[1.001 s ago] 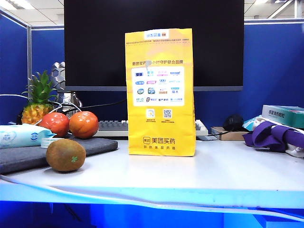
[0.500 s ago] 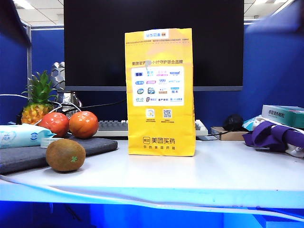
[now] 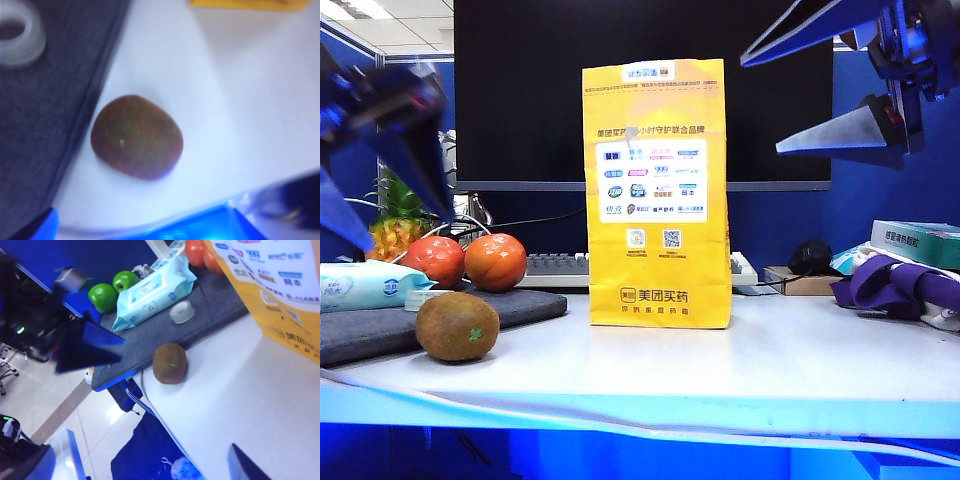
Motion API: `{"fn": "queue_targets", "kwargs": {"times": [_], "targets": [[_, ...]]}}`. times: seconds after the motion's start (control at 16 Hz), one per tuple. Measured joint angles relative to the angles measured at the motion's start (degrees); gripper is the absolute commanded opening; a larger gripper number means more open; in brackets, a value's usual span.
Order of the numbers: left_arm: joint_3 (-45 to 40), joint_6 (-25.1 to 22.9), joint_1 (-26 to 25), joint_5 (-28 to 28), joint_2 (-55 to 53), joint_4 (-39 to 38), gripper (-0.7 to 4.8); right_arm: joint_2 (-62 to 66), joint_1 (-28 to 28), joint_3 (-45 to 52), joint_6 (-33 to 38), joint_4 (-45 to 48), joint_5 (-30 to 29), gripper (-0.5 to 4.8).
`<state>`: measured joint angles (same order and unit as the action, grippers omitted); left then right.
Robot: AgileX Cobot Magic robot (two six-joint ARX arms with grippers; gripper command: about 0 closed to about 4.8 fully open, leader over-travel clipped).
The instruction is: Pick up the kiwifruit and throw it into the yellow paper bag.
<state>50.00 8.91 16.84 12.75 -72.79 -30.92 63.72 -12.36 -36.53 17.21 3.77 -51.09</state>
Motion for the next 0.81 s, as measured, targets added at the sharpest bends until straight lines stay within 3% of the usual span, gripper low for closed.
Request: {"fn": "queue_targets", "kwargs": {"times": [0.31, 0.44, 0.63, 0.81], "targets": [[4.44, 9.81, 1.18, 0.85, -9.14, 0.81, 4.79, 0.0, -0.04, -0.02, -1.27, 0.0, -1.09, 4.79], [4.48, 10.03, 6.4, -7.89, -10.34, -0.02, 4.79, 0.0, -0.07, -0.02, -2.14, 0.02, -1.27, 4.79], [4.83, 10.01, 11.06, -14.71, -13.03, 1.22, 4.79, 0.0, -0.04, -0.02, -3.34, 0.22, -1.29, 4.79], [4.83, 11.43, 11.67, -17.79, -16.06, 2.01, 4.79, 0.0, -0.04, -0.02, -3.37, 0.22, -2.51, 4.79]]}}
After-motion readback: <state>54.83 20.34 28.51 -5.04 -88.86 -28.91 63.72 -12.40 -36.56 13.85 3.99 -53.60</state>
